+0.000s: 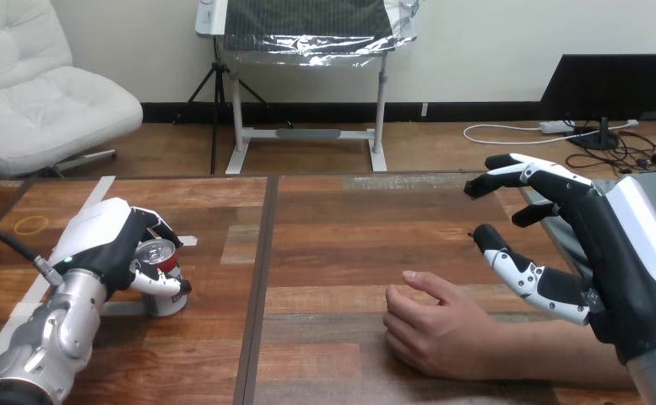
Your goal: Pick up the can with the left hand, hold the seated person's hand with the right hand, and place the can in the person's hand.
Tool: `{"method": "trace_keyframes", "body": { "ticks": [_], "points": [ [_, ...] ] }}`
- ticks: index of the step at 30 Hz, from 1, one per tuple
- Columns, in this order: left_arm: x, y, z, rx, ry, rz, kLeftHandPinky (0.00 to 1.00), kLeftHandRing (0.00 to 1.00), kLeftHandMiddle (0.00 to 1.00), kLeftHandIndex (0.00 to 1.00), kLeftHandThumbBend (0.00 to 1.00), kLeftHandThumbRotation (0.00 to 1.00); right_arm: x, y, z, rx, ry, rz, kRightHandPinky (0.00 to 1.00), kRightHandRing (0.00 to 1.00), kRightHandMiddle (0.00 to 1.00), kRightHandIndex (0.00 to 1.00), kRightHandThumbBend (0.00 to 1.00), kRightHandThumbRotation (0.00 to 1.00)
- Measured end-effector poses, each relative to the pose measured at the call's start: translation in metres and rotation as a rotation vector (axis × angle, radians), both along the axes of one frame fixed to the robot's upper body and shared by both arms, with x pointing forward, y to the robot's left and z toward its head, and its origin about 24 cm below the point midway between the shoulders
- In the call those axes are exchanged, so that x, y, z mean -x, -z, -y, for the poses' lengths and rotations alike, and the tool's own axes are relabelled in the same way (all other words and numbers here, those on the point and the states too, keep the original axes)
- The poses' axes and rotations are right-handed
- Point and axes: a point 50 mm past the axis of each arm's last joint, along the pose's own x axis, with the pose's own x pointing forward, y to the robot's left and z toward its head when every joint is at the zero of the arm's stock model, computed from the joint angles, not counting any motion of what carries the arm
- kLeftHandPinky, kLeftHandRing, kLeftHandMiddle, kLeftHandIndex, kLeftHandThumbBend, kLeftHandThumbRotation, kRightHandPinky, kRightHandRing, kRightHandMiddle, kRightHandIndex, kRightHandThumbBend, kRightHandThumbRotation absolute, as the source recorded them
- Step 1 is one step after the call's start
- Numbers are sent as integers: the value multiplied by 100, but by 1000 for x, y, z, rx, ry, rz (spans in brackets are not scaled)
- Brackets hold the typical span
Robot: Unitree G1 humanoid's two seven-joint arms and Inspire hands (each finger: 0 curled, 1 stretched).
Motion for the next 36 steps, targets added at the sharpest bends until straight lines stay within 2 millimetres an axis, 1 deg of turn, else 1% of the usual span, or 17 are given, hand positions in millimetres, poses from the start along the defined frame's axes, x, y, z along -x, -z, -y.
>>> {"method": "trace_keyframes", "body": {
  "ticks": [16,28,34,36],
  "points": [
    [0,1,-1,-4,-6,-23,49,53,57,59,77,0,0,-4,1,25,-3,-5,61,80,83,65,40,0],
    [0,1,0,-6,0,-31,50,54,58,60,76,0,0,-2,2,32,-1,-27,62,80,83,66,42,0],
    [0,1,0,-7,6,-39,49,53,57,59,76,0,-1,-2,2,31,1,-36,62,80,83,66,43,0],
    [0,2,0,-6,7,-42,47,52,56,58,75,0,-1,-1,2,31,2,-39,62,80,83,66,43,0]
  ]
}}
